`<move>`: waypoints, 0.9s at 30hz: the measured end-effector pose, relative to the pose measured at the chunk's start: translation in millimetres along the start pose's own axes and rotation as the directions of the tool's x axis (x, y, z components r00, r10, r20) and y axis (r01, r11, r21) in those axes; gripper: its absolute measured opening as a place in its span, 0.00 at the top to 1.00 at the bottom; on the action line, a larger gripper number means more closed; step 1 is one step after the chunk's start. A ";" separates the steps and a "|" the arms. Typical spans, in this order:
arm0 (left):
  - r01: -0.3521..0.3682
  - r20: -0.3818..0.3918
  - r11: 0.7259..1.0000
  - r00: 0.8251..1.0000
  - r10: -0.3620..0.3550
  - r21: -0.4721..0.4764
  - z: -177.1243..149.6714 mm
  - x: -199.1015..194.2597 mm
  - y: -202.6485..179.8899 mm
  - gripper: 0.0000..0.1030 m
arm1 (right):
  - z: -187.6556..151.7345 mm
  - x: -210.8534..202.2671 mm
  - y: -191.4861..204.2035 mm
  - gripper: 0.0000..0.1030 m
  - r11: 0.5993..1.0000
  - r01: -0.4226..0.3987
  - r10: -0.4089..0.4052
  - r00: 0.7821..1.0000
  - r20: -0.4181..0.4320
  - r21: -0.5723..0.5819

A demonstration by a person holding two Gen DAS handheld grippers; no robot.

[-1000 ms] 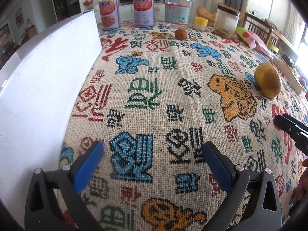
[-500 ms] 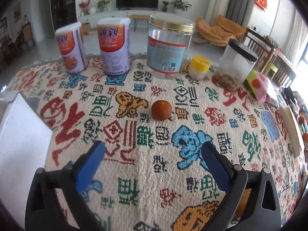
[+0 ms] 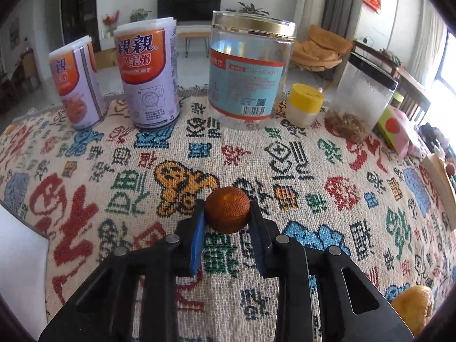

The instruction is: Organize fruits

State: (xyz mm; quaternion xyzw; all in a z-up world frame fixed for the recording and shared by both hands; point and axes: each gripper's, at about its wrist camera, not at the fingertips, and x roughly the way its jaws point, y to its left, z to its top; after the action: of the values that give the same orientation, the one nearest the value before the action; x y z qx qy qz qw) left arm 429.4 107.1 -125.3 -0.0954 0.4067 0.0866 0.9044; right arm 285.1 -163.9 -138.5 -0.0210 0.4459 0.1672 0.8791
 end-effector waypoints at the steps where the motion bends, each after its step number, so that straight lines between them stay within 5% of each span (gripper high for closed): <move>1: 0.007 -0.011 1.000 1.000 -0.008 -0.029 -8.5 -9.2 2.2 0.72 | 0.0 0.5 0.6 0.00 1.000 0.004 -0.004 1.000 -0.001 -0.003; 7: 0.061 -0.074 0.987 0.995 -0.073 -0.151 -90.5 -87.6 2.9 0.72 | -0.7 3.2 3.4 0.00 0.999 0.034 -0.035 0.999 -0.011 -0.025; 12: 0.050 -0.096 0.997 0.994 -0.056 -0.060 -154.7 -145.1 -5.5 0.72 | -1.2 -0.2 -3.5 0.00 1.000 -0.009 0.009 1.000 0.001 -0.001; 17: 0.074 -0.064 0.997 0.995 -0.076 -0.032 -173.5 -186.5 -5.2 0.72 | 22.7 -12.6 -29.1 0.05 0.985 -0.125 0.123 0.992 0.023 0.119; 22: 0.116 -0.082 0.992 0.989 -0.120 -0.053 -178.5 -198.5 -6.7 0.72 | 79.6 12.9 -2.6 0.06 0.987 -0.151 0.153 0.988 -0.038 0.047; 25: 0.132 -0.092 0.990 0.986 -0.136 -0.046 -182.2 -205.6 -6.1 0.72 | 96.9 38.7 14.3 0.14 0.992 -0.126 0.126 0.989 -0.083 0.008; 26: 0.140 -0.097 0.989 0.985 -0.144 -0.044 -183.6 -209.4 -4.8 0.72 | 99.6 46.6 15.8 0.30 0.994 -0.109 0.109 0.988 -0.107 0.008; 27: 0.148 -0.099 0.988 0.984 -0.152 -0.046 -184.8 -214.1 -3.2 0.72 | 101.2 52.4 15.3 0.36 0.995 -0.103 0.104 0.986 -0.130 0.015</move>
State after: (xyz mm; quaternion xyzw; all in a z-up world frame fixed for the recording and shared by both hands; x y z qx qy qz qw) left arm 157.2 42.2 -84.3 -0.1474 0.4422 0.0212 0.8845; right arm 387.6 -116.2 -117.3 -0.0049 0.5036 0.2091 0.8383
